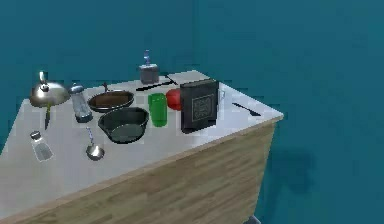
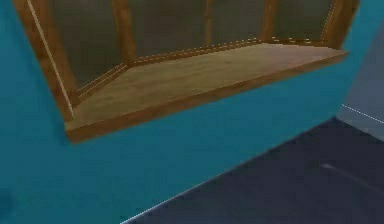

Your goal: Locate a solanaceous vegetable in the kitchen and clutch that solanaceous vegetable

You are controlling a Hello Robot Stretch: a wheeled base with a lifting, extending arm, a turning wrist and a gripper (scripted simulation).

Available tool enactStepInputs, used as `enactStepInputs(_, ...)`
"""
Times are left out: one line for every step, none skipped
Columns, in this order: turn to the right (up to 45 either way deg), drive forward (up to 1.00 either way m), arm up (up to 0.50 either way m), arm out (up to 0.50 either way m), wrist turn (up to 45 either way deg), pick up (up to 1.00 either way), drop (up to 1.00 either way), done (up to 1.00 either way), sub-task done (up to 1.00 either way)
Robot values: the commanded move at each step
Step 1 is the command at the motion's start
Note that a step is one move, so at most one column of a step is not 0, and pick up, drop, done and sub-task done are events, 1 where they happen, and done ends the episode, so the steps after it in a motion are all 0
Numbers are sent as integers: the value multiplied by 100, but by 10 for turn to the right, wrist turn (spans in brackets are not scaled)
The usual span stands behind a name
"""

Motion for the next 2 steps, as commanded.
enactStepInputs(240, 0, 0, 0, 0, 0, 0, 0, 0)
enactStepInputs(0, 60, 0, 0, 0, 0, 0, 0, 0)
